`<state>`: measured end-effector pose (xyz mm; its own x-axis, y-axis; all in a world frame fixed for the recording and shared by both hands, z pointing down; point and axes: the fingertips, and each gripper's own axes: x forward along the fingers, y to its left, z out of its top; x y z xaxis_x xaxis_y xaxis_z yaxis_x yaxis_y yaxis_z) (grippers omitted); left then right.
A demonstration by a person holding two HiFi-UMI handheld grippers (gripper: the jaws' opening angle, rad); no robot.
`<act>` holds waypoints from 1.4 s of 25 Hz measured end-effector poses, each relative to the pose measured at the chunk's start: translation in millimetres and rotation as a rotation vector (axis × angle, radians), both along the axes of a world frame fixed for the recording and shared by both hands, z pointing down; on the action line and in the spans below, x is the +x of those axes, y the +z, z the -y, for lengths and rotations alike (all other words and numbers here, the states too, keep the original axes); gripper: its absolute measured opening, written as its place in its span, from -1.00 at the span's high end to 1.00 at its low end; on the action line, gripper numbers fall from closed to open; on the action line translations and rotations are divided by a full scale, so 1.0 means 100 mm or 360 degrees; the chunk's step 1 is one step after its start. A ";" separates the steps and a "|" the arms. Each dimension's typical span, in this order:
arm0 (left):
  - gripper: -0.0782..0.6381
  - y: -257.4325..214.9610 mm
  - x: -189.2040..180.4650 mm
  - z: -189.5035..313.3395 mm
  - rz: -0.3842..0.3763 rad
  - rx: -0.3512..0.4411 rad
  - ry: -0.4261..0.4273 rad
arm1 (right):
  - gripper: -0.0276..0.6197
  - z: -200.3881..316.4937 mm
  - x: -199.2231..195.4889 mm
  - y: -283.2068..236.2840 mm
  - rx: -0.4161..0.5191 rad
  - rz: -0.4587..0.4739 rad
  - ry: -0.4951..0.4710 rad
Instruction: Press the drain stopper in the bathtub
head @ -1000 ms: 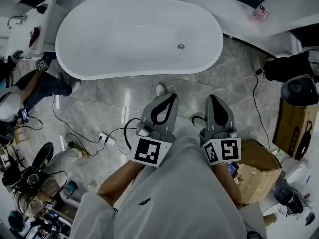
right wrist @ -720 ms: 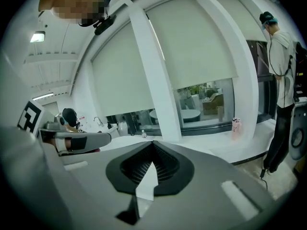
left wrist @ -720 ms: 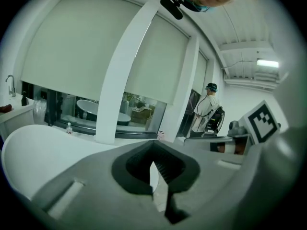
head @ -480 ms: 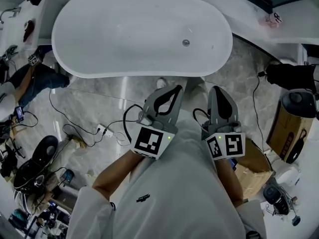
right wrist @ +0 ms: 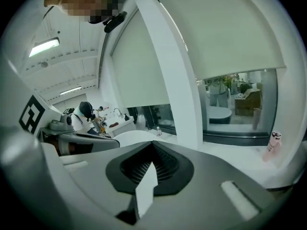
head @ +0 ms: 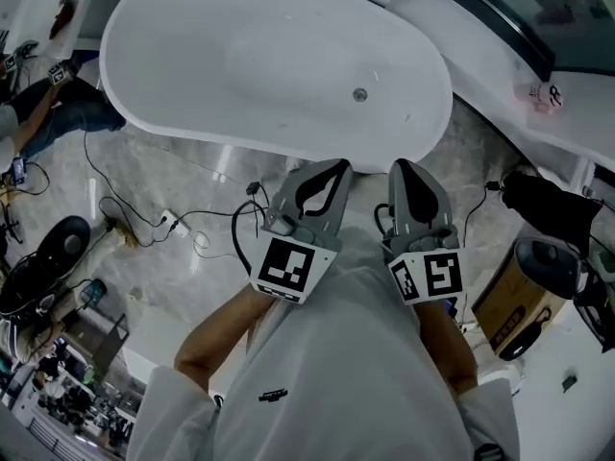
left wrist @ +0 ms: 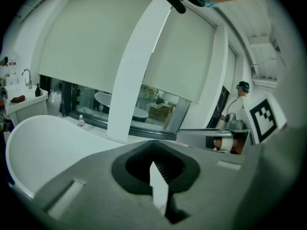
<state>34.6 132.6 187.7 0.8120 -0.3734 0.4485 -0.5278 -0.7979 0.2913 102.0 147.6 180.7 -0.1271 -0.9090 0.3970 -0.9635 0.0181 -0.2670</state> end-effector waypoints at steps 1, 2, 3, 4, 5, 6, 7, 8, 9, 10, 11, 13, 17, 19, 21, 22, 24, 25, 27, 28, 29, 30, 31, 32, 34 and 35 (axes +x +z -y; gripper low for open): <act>0.78 0.05 0.06 0.08 0.0010 -0.0015 -0.0034 | 0.91 0.10 0.08 0.07 -0.0017 -0.0001 -0.0036; 0.78 0.12 0.11 0.16 0.0015 -0.0027 -0.0075 | 0.91 0.19 0.15 0.14 -0.0033 -0.0004 -0.0069; 0.78 0.18 0.16 0.23 0.0016 -0.0035 -0.0121 | 0.91 0.27 0.20 0.21 -0.0048 -0.0012 -0.0109; 0.78 0.24 0.20 0.30 0.0010 -0.0041 -0.0171 | 0.91 0.35 0.24 0.28 -0.0063 -0.0022 -0.0157; 0.78 0.29 0.24 0.36 -0.0001 -0.0047 -0.0222 | 0.91 0.41 0.27 0.35 -0.0076 -0.0032 -0.0211; 0.78 0.34 0.27 0.40 -0.0007 -0.0055 -0.0264 | 0.91 0.47 0.28 0.41 -0.0089 -0.0038 -0.0267; 0.78 0.41 0.29 0.44 -0.0004 -0.0065 -0.0293 | 0.91 0.53 0.29 0.48 -0.0099 -0.0042 -0.0321; 0.78 0.50 0.32 0.47 0.0006 -0.0077 -0.0310 | 0.91 0.58 0.30 0.57 -0.0111 -0.0043 -0.0373; 0.78 0.59 0.34 0.51 0.0017 -0.0089 -0.0319 | 0.91 0.65 0.32 0.66 -0.0127 -0.0044 -0.0420; 0.78 0.68 0.37 0.54 0.0025 -0.0104 -0.0326 | 0.91 0.71 0.33 0.76 -0.0149 -0.0046 -0.0459; 0.78 0.79 0.38 0.58 0.0032 -0.0127 -0.0336 | 0.91 0.77 0.35 0.87 -0.0176 -0.0047 -0.0492; 0.78 1.04 0.35 0.64 0.0053 -0.0210 -0.0378 | 0.91 0.87 0.35 1.10 -0.0232 -0.0045 -0.0547; 0.78 1.57 0.25 0.86 0.0058 -0.0318 -0.0496 | 0.91 1.11 0.36 1.65 -0.0294 -0.0058 -0.0604; 0.78 1.83 0.22 0.98 0.0042 -0.0345 -0.0552 | 0.91 1.23 0.37 1.99 -0.0294 -0.0089 -0.0628; 0.78 2.06 0.21 1.06 0.0045 -0.0330 -0.0574 | 0.91 1.31 0.36 2.33 -0.0313 -0.0089 -0.0666; 0.78 2.18 0.21 1.08 0.0049 -0.0320 -0.0575 | 0.91 1.33 0.34 2.48 -0.0324 -0.0070 -0.0690; 0.78 2.42 0.22 1.10 0.0047 -0.0326 -0.0567 | 0.91 1.37 0.31 2.73 -0.0333 -0.0023 -0.0736; 0.78 2.55 0.22 1.10 0.0052 -0.0339 -0.0557 | 0.91 1.39 0.30 2.86 -0.0342 -0.0010 -0.0750; 0.78 2.85 0.22 1.12 0.0067 -0.0371 -0.0544 | 0.91 1.45 0.31 3.14 -0.0367 -0.0007 -0.0752; 0.78 3.00 0.23 1.13 0.0067 -0.0384 -0.0544 | 0.91 1.47 0.33 3.29 -0.0377 -0.0013 -0.0749; 0.78 3.15 0.25 1.13 0.0065 -0.0398 -0.0546 | 0.91 1.49 0.35 3.43 -0.0384 -0.0022 -0.0748; 0.78 3.29 0.27 1.13 0.0064 -0.0417 -0.0548 | 0.91 1.49 0.38 3.56 -0.0390 -0.0032 -0.0748; 0.78 3.43 0.30 1.12 0.0064 -0.0440 -0.0552 | 0.91 1.50 0.41 3.70 -0.0400 -0.0040 -0.0746; 0.78 3.57 0.31 1.12 0.0065 -0.0465 -0.0559 | 0.91 1.51 0.43 3.83 -0.0411 -0.0043 -0.0742; 0.78 3.82 0.35 1.17 0.0061 -0.0491 -0.0579 | 0.91 1.56 0.48 4.12 -0.0432 -0.0028 -0.0719; 0.78 3.93 0.38 1.21 0.0056 -0.0492 -0.0585 | 0.91 1.57 0.51 4.25 -0.0444 -0.0021 -0.0705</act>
